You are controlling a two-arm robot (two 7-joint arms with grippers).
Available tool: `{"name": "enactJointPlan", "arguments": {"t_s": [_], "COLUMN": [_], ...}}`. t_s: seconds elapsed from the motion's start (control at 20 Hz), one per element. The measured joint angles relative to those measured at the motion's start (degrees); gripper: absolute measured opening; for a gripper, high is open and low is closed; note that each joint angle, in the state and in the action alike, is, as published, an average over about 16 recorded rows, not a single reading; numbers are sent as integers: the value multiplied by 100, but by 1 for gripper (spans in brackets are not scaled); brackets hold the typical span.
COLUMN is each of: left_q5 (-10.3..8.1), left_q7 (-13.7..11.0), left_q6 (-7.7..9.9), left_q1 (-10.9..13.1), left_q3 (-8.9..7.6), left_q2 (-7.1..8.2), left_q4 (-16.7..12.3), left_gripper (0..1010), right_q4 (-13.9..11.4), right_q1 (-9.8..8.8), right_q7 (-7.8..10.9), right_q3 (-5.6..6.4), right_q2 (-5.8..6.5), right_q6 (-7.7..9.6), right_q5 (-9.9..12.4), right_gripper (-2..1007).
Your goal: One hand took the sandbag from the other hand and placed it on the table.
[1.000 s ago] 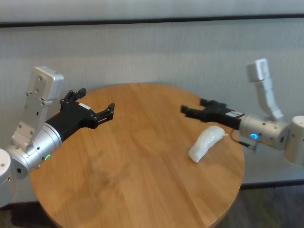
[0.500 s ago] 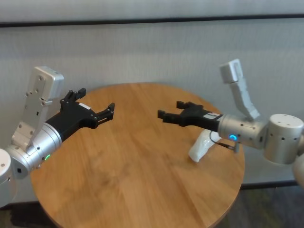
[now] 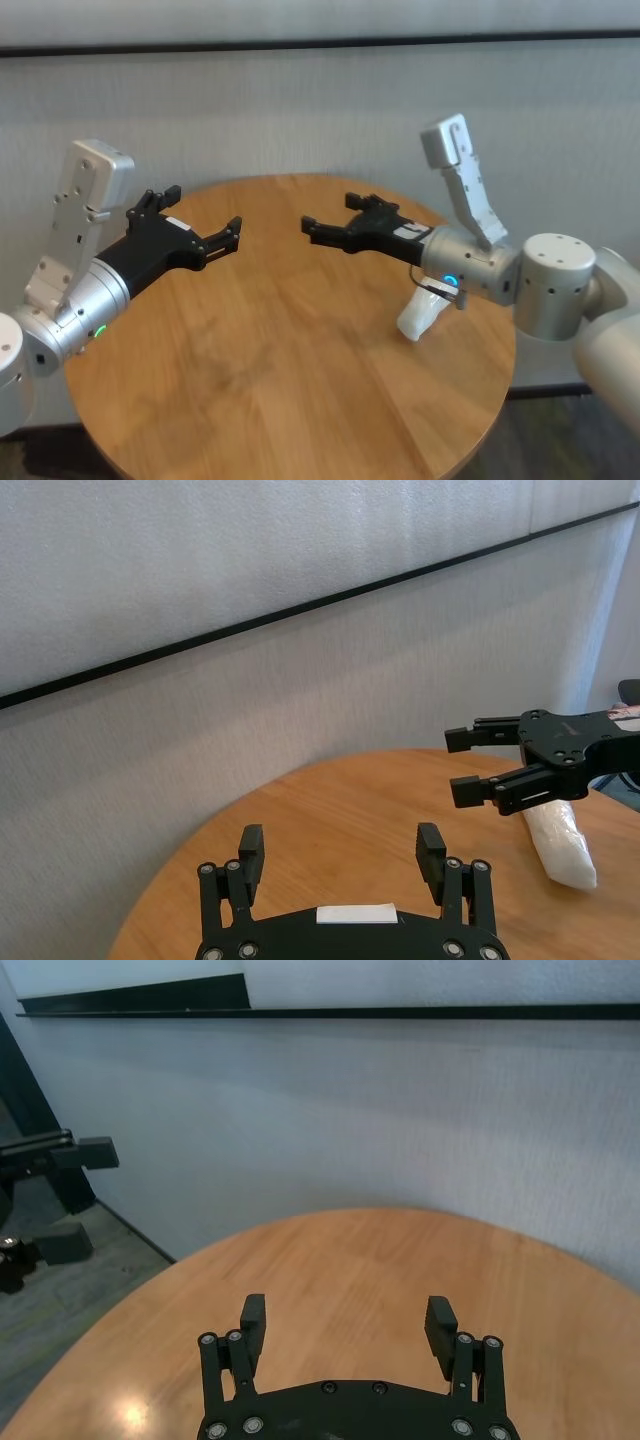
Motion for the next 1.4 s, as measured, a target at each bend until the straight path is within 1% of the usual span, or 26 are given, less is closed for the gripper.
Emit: {"name": "enactJointPlan", "arguments": {"t_s": [0.15,0.3,0.6,0.9,1.4], "left_q5": [0,0,0,0,0], "left_q7": [0,0,0,0,0], "left_q6": [0,0,0,0,0], "left_q1": [0,0,0,0,0], "left_q3": [0,0,0,0,0], "left_q2": [0,0,0,0,0], "left_q4": [0,0,0,0,0], "left_gripper": [1002,1002,1002,1002,1002], "right_q4": [-20,-28,-48,-44,-55], "right_q1": [10,20,24,20,5], "right_q7": [-152,-258,-403,-435,-430], "right_q3": [9,32,78,110,106], "right_q2": [-106,-200,-320,-369,-361], "right_q6": [-98,-165,-227,-247,-246], "right_q5": [-123,-211,-352,-433,-453], "right_gripper": [1000,1000,1000,1000,1000]}}
